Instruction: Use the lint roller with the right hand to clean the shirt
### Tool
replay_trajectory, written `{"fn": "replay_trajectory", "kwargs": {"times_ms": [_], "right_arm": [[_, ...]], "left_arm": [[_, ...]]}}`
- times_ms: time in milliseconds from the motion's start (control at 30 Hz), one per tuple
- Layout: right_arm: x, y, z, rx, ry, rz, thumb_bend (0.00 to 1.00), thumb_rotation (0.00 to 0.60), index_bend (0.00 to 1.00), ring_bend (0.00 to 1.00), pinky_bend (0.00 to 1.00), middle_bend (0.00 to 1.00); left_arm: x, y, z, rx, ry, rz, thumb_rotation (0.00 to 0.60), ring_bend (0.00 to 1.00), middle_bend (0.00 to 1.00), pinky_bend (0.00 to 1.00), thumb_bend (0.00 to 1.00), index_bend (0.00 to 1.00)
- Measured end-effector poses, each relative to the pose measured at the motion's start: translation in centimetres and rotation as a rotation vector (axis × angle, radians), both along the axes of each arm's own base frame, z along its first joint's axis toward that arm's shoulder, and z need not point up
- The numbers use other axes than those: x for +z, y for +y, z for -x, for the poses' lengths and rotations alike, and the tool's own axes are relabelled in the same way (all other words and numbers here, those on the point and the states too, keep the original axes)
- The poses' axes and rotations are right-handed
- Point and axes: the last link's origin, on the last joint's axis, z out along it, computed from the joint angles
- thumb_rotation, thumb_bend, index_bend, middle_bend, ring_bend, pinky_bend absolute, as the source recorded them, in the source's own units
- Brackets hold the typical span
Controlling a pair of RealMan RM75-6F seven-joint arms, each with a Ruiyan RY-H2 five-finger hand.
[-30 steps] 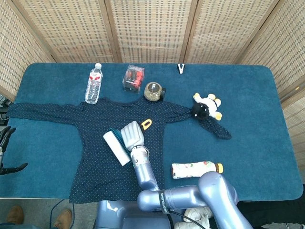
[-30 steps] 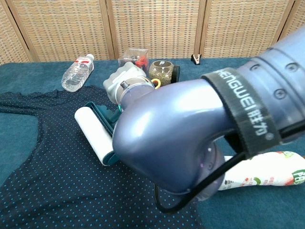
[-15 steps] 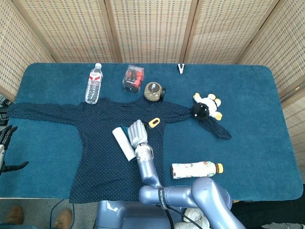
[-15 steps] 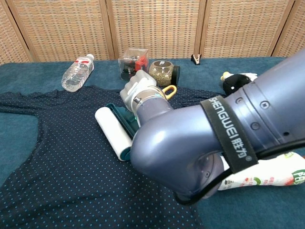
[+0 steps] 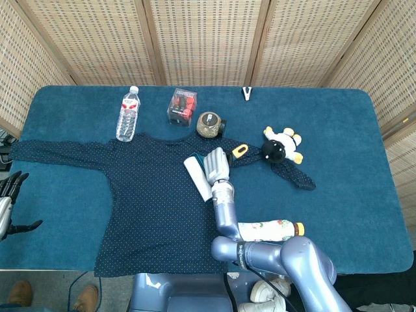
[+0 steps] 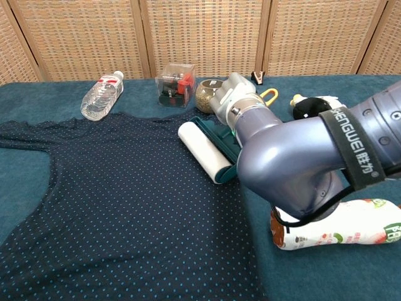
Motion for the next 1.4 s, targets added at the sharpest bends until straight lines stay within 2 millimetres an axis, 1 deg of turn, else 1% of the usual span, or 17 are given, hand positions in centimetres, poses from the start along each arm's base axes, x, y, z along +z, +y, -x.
{"fn": "replay_trajectory", "kwargs": {"times_ms": [67,167,333,567,767,900,933,1067,1167,1333,1400], "right_arm": [[0.1,-0.1,0.2,-0.003,0.006,0.002,0.92,0.6,0.74,1.0,1.0,1.0],[-0.1,0.2,-0.1,0.0,0.007,0.001,0.92,0.6,0.74,1.0,1.0,1.0],[-0.8,1.3,-1.4,0.018,-0.006,-0.017,0.92,0.6,0.73,1.0,1.0,1.0],[-2.3,3.5,-3.9,0.048,-0.028,-0.052,0.92,0.6,0.73,1.0,1.0,1.0],[-3.6,6.1,-5.8,0.087,-0.026,-0.106,0.92,0.6,0.73,1.0,1.0,1.0],[-4.7,8.2,-7.3,0.13,-0.038,-0.157,0.93,0.6,0.73,1.0,1.0,1.0],[-4.8,8.4,-7.4,0.136,-0.038,-0.16,0.93,0.6,0.73,1.0,1.0,1.0],[-4.9,8.6,-7.6,0.138,-0.039,-0.165,0.93,0.6,0.72,1.0,1.0,1.0],[-4.9,8.3,-7.5,0.135,-0.027,-0.155,0.93,0.6,0.72,1.0,1.0,1.0],[-4.3,7.2,-6.6,0.123,0.01,-0.119,0.92,0.6,0.72,1.0,1.0,1.0],[-3.8,6.2,-5.8,0.109,0.036,-0.092,0.92,0.6,0.72,1.0,1.0,1.0]], "left_arm": [[0.0,0.0,0.0,0.0,0.002,0.001,0.6,0.0,0.0,0.0,0.0,0.0],[0.0,-0.1,0.0,-0.001,0.001,-0.002,0.6,0.0,0.0,0.0,0.0,0.0],[0.2,-0.2,-0.1,-0.005,-0.005,-0.008,0.6,0.0,0.0,0.0,0.0,0.0],[0.3,-0.3,0.0,-0.006,-0.01,-0.011,0.6,0.0,0.0,0.0,0.0,0.0],[0.4,-0.2,0.0,-0.007,-0.01,-0.01,0.6,0.0,0.0,0.0,0.0,0.0],[0.4,-0.3,0.0,-0.009,-0.012,-0.011,0.6,0.0,0.0,0.0,0.0,0.0],[0.4,-0.3,0.0,-0.009,-0.012,-0.011,0.6,0.0,0.0,0.0,0.0,0.0],[0.5,-0.3,0.0,-0.009,-0.013,-0.011,0.6,0.0,0.0,0.0,0.0,0.0],[0.5,-0.4,0.0,-0.009,-0.014,-0.014,0.6,0.0,0.0,0.0,0.0,0.0],[0.5,-0.4,0.0,-0.008,-0.014,-0.014,0.6,0.0,0.0,0.0,0.0,0.0],[0.5,-0.3,0.0,-0.008,-0.012,-0.013,0.6,0.0,0.0,0.0,0.0,0.0]]}}
